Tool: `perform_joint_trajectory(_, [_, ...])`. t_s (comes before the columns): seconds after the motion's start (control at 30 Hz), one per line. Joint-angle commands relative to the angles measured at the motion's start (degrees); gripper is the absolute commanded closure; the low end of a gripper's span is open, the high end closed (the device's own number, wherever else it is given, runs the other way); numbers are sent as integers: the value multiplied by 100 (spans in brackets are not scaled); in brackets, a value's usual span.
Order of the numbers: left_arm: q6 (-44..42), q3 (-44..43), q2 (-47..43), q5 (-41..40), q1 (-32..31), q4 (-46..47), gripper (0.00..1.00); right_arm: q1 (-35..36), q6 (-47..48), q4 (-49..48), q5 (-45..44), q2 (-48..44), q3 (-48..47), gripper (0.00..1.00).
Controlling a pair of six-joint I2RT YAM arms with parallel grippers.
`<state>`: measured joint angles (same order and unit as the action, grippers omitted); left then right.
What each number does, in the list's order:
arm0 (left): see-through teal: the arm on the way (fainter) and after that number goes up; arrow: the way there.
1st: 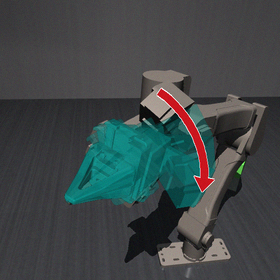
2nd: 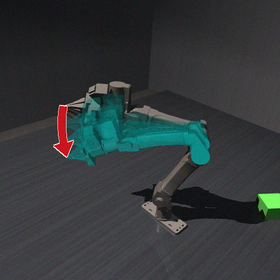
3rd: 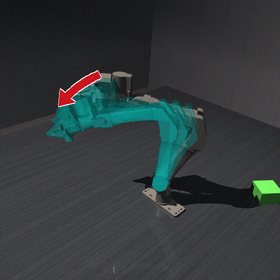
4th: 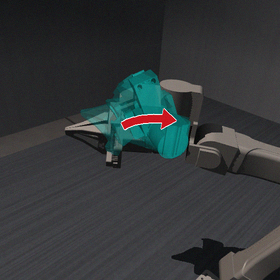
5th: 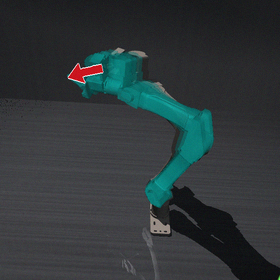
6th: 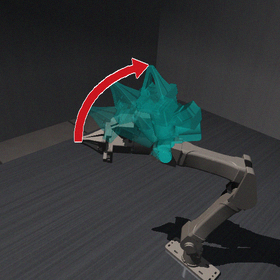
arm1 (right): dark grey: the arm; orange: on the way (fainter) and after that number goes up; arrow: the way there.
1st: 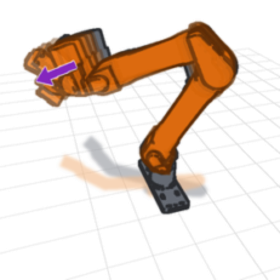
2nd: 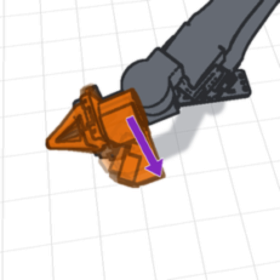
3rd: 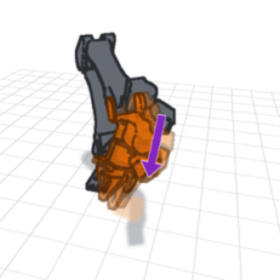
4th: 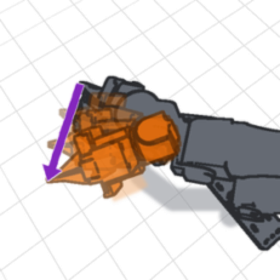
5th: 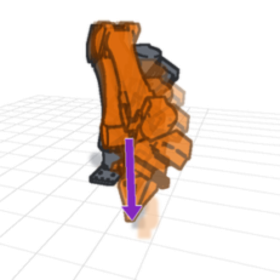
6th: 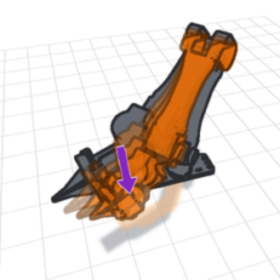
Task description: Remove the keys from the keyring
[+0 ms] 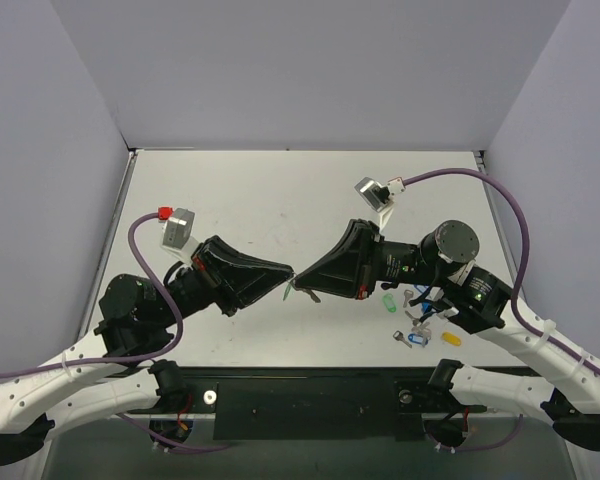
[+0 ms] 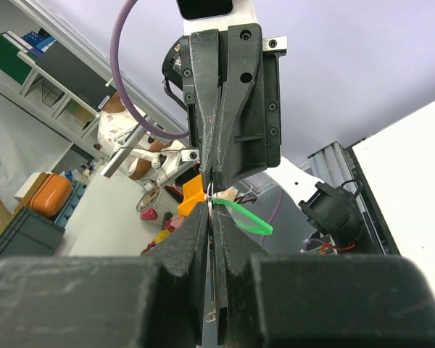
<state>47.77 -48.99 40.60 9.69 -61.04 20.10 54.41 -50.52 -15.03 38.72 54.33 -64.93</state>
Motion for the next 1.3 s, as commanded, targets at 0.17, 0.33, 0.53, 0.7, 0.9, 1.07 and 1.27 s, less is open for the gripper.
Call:
perform_joint_trajectory(0.17, [-110, -391, 36, 182, -14, -84, 100, -1, 218, -46, -22, -62, -222, 100])
perform_joint_trajectory(0.33, [-618, -883, 202, 576, -14, -1198, 100, -1, 517, 666, -66, -36, -511, 100])
perform_joint_trajectory(0.53, [-1331, -1551, 475, 1210, -14, -2675, 100, -10, 859, 1722, -137, 113, -846, 100])
perform_joint_trajectory(0.7, [-1533, -1657, 545, 1518, -14, -3011, 100, 26, 1009, 2143, -216, 148, -890, 100])
perform_joint_trajectory(0.9, [-1691, -1824, 721, 1746, -22, -3468, 100, 87, 1044, 2197, -277, 201, -934, 100])
perform_joint_trajectory(1.07, [-1806, -1894, 765, 1764, -93, -3776, 100, 131, 1071, 2241, -321, 280, -1031, 100])
perform_joint_trajectory(1.27, [-1920, -1833, 730, 1650, -172, -4040, 100, 131, 1036, 2145, -339, 333, -1145, 100])
